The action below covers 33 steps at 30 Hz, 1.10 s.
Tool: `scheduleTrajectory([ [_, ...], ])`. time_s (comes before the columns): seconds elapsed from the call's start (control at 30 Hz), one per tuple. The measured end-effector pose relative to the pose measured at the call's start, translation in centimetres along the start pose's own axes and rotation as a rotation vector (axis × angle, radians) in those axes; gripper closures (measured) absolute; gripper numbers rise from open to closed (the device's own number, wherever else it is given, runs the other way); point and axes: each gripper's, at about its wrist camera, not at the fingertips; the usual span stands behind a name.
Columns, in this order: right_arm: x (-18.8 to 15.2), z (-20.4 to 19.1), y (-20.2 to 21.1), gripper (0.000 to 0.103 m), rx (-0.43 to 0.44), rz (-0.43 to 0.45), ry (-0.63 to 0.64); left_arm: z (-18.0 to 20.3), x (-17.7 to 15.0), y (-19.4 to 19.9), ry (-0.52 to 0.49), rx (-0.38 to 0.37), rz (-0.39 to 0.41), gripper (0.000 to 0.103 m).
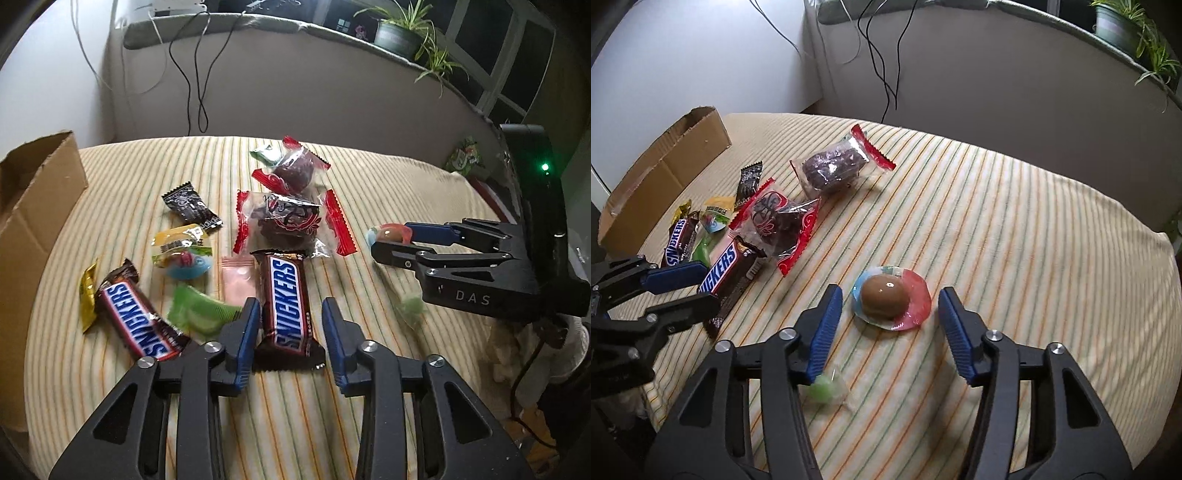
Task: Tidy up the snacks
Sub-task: 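Grasp the Snickers bar with the left tool while the right tool grasps the chocolate egg dish, then carry the Snickers bar into the box with the left tool and release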
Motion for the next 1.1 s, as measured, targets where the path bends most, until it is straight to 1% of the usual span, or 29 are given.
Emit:
scheduleTrajectory([
  [0.07, 0.0, -0.2, -0.2, 0.051, 0.000, 0.000, 0.008, -0.1, 0.0, -0.4, -0.004, 0.014, -0.006, 0.075],
  [0.17, 0.0, -0.6, -0.2, 0.059, 0.000, -0.004, 0.017, -0.1, 0.0, -0.5, -0.008, 0.014, -0.007, 0.076],
  [0.3, -0.1, -0.6, -0.2, 0.062, -0.001, -0.003, 0.019, 0.3, 0.1, -0.8, -0.022, 0.022, 0.000, 0.076],
  [0.43, -0.1, -0.4, 0.0, 0.064, 0.008, -0.004, 0.005, 0.1, 0.2, -0.6, -0.007, 0.007, 0.009, 0.076],
  [0.67, -0.1, -0.5, 0.6, 0.065, 0.005, 0.008, 0.000, -0.1, -0.1, 0.8, 0.001, -0.009, 0.035, 0.076],
  [0.83, 0.1, -0.6, 1.9, 0.065, 0.003, 0.030, -0.007, -0.5, 0.1, 2.1, 0.007, -0.021, 0.061, 0.076],
  [0.97, 0.7, -1.3, 3.2, 0.065, 0.011, 0.056, 0.006, -1.0, 0.5, 3.6, 0.014, -0.021, 0.095, 0.076],
  [1.1, 1.8, -2.9, 4.3, 0.066, 0.027, 0.084, 0.032, -2.1, 0.9, 5.2, 0.026, -0.011, 0.129, 0.076],
])
Point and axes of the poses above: each gripper's, at about its wrist camera, not at the fingertips, and y roughly against the way its jaws point, z to its right, x to its top, and after that the axes turned 3 degrees about z, right-handed
